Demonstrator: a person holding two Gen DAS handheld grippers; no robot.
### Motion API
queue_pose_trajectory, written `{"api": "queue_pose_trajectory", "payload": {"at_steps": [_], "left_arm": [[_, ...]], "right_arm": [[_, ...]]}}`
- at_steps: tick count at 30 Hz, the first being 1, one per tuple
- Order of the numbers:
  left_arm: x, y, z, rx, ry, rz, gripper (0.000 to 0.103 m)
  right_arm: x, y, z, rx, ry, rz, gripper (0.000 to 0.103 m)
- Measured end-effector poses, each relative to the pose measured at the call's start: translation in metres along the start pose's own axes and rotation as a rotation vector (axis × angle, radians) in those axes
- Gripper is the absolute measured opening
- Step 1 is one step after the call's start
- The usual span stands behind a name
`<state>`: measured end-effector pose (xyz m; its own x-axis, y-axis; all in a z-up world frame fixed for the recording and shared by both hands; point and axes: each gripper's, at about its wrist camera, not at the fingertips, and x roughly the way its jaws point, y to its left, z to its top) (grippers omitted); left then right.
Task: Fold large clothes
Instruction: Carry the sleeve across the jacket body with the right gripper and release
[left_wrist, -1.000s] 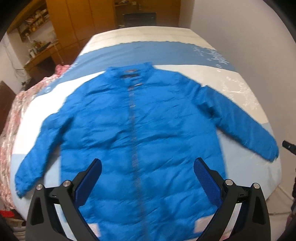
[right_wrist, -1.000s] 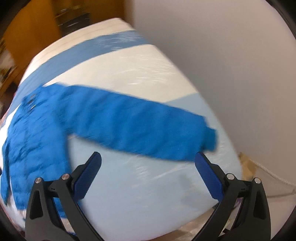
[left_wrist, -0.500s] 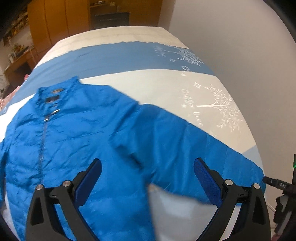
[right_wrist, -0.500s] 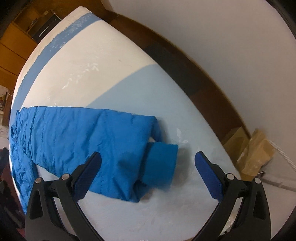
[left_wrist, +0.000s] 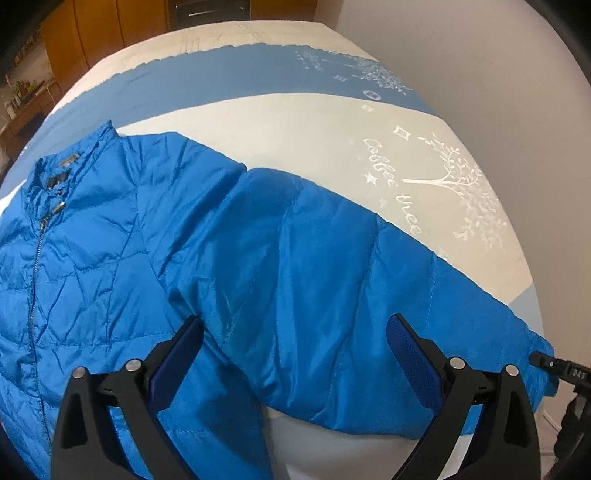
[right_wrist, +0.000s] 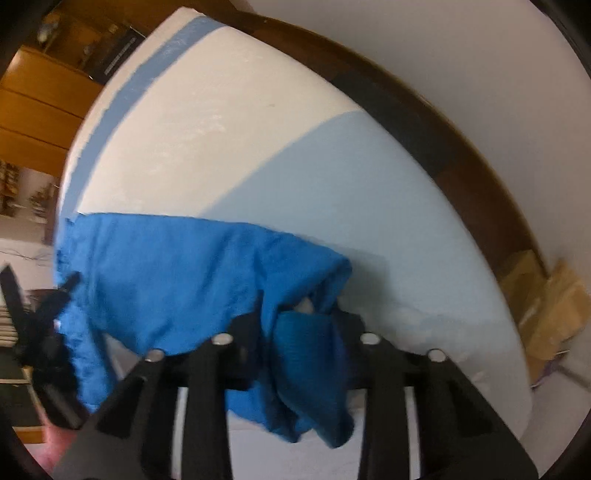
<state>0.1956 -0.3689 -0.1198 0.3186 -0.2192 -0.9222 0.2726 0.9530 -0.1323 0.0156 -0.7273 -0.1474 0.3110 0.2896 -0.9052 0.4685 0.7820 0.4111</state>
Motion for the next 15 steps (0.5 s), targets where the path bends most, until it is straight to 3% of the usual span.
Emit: {"api": "queue_pose_trajectory", "payload": {"at_steps": [6, 12, 15], "left_arm": [[-0.026, 0.035, -0.002, -0.023, -0.010, -0.022, 0.092], [-0.055, 0.087, -0.008, -0.075, -0.036, 0.006, 0.088], [-0.067, 0.114, -0.015, -0.097, -0.040, 0.018, 0.088]], "right_arm": [[-0.037, 0.050, 0.008, -0.059, -0.060, 0.237, 0.024], [-0.033, 0.131, 0.029, -0.192, -0.049, 0.280, 0.024], [-0.016, 0.185, 0.032, -0.289, -0.028, 0.253, 0.024]]}}
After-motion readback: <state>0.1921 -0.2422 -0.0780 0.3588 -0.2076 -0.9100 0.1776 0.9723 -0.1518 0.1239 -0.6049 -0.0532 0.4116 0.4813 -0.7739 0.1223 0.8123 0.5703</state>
